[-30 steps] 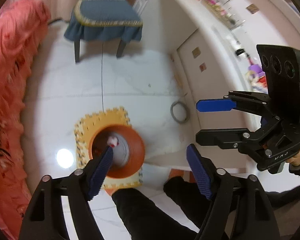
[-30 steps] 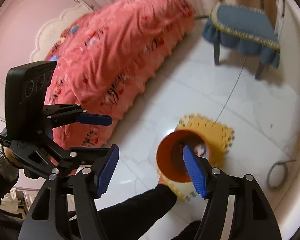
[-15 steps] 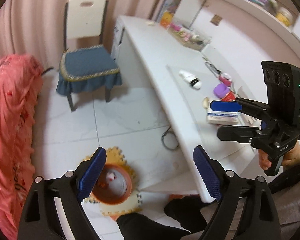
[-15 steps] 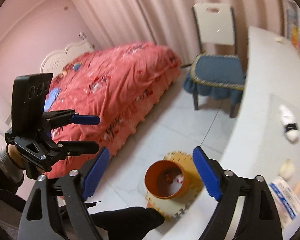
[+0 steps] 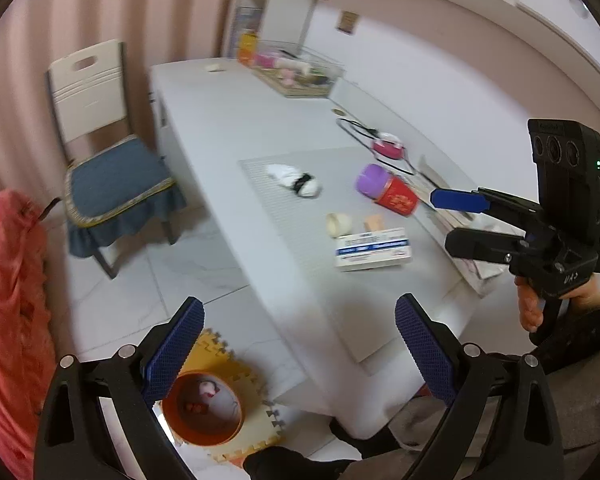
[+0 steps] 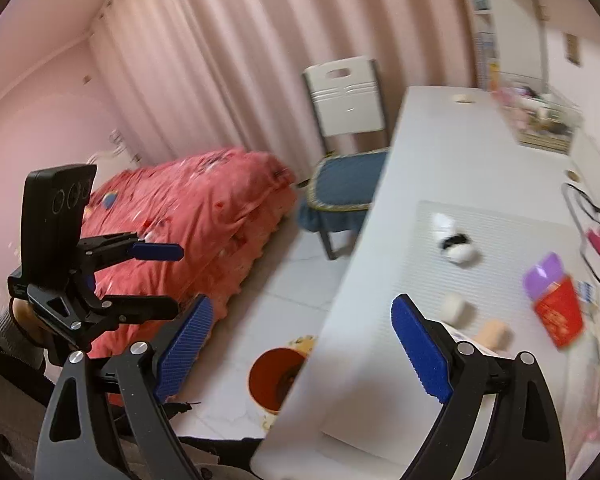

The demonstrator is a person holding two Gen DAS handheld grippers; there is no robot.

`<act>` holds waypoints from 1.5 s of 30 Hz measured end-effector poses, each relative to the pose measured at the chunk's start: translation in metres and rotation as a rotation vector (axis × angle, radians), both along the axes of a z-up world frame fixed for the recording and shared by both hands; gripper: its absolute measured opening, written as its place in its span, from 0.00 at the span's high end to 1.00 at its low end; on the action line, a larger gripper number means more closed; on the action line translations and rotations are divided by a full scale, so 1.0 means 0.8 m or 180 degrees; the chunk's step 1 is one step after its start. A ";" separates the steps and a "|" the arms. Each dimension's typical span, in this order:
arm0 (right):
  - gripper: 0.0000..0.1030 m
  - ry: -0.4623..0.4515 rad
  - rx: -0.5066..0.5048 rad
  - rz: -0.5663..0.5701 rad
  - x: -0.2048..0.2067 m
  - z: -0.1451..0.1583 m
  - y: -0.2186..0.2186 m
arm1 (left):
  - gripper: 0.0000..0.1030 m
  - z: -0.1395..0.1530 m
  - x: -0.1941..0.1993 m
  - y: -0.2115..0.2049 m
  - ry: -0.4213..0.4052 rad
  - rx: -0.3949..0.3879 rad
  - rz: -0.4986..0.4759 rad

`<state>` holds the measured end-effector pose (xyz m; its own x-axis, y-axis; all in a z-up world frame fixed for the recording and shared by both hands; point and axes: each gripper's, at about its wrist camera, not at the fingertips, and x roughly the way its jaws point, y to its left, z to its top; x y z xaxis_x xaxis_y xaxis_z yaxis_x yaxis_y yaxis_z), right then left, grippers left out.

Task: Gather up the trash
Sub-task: 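Move both tools back from the bin to the desk, then grasp the tape roll with left tool while right tool grasps red-white plush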

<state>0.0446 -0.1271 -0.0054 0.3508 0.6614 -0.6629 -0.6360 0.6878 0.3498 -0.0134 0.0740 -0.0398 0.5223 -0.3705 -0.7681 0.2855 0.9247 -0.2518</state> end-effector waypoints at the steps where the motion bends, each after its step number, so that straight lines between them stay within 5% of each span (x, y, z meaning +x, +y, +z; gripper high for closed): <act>1: 0.13 -0.0005 0.0009 -0.0079 -0.001 0.001 -0.014 | 0.08 0.000 0.004 -0.009 0.0001 0.0017 -0.0058; 18: 0.13 0.0202 -0.0141 -0.0878 0.000 -0.041 -0.161 | 0.08 -0.017 0.054 -0.127 0.0180 0.0067 -0.0888; 26: 0.14 0.0310 -0.0195 -0.0924 0.008 -0.072 -0.181 | 0.08 -0.028 0.091 -0.148 0.0228 0.0013 -0.0894; 43: 0.35 0.0554 -0.0445 -0.0729 0.064 -0.176 -0.189 | 0.08 -0.122 0.183 -0.182 0.0599 0.0253 -0.0723; 45: 0.36 0.0558 -0.0478 -0.0695 0.071 -0.188 -0.186 | 0.19 -0.133 0.192 -0.185 0.0653 0.0245 -0.0706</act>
<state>0.1017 -0.2762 -0.1555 0.3454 0.4732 -0.8104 -0.4067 0.8537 0.3252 0.1403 -0.0742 -0.1458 0.2663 -0.3946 -0.8794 0.4328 0.8642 -0.2567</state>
